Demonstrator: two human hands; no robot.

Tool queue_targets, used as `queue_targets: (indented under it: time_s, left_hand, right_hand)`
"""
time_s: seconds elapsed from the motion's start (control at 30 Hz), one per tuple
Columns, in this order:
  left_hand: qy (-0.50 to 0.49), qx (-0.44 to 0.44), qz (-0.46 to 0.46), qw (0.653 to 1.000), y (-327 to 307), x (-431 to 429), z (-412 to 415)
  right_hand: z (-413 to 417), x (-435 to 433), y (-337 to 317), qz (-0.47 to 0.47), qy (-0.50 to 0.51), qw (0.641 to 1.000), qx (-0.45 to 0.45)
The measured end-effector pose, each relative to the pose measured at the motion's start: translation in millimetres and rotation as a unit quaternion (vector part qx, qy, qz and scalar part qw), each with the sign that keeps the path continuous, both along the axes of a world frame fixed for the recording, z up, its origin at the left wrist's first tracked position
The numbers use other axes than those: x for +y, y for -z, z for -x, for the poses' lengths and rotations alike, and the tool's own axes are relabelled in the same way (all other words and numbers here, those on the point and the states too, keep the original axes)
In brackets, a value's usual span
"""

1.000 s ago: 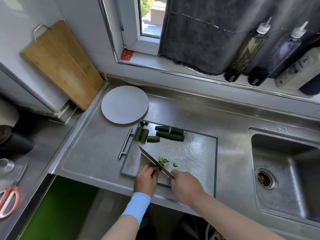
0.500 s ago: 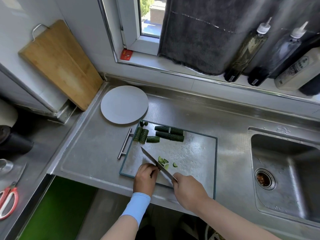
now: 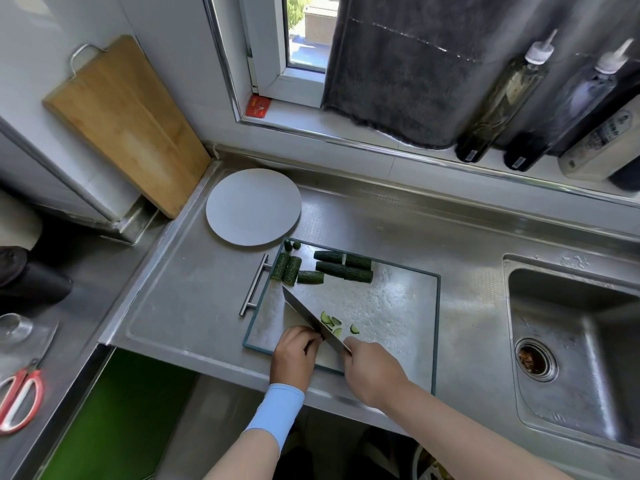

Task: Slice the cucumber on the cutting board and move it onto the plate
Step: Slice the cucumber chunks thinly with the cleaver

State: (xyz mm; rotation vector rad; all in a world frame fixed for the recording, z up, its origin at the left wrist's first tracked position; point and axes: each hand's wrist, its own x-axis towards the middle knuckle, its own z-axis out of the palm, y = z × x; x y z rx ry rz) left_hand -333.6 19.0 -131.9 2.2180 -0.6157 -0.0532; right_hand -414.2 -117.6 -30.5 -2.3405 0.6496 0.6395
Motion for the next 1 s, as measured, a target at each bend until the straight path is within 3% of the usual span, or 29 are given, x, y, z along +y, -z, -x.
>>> queue_targets:
  time_s: [1.0]
  left_hand:
    - [-0.001, -0.007, 0.002, 1.000, -2, 0, 1]
  right_hand:
    - [14, 0, -8, -0.009, 0.016, 1.000, -0.018]
